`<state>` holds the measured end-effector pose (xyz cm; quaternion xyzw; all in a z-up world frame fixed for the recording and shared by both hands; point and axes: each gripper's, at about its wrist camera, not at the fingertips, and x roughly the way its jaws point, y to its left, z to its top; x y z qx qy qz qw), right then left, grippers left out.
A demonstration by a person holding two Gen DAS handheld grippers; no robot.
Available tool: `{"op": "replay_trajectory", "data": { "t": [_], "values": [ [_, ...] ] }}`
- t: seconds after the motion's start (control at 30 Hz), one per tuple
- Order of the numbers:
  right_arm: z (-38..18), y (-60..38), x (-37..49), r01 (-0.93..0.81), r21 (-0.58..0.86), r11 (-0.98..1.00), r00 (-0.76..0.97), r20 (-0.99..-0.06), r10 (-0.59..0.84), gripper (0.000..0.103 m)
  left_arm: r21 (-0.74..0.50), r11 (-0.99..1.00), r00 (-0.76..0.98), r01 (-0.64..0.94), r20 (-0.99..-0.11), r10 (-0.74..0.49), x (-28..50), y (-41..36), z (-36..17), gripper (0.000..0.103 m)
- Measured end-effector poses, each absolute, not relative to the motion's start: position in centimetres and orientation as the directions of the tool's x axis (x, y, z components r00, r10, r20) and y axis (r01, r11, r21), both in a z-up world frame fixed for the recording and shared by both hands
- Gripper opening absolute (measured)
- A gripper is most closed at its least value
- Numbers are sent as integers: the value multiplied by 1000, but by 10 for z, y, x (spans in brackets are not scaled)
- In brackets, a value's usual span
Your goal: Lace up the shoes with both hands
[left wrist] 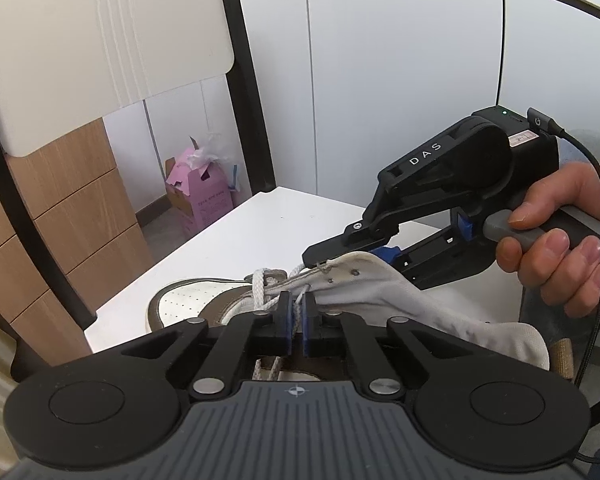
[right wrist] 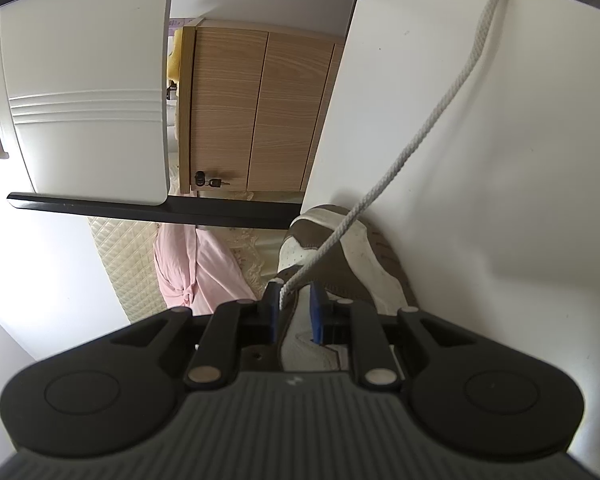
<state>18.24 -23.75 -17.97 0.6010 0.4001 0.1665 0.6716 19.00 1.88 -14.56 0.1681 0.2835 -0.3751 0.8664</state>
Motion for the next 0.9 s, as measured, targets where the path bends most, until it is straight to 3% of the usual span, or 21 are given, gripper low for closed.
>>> {"op": "replay_trajectory", "data": {
  "t": [0.53,0.67,0.9],
  "values": [
    [-180,-236,181,262,945,197,622,-322,714,18,44,656,540,753,-612,-579,193,17,-148,3],
    [-178,-239,181,248,953,173,644,-296,705,29,44,655,541,754,-608,-581,193,18,-148,3],
    [-172,-235,183,217,953,210,633,-301,713,27,27,661,539,750,-605,-586,196,17,-148,3]
  ]
}}
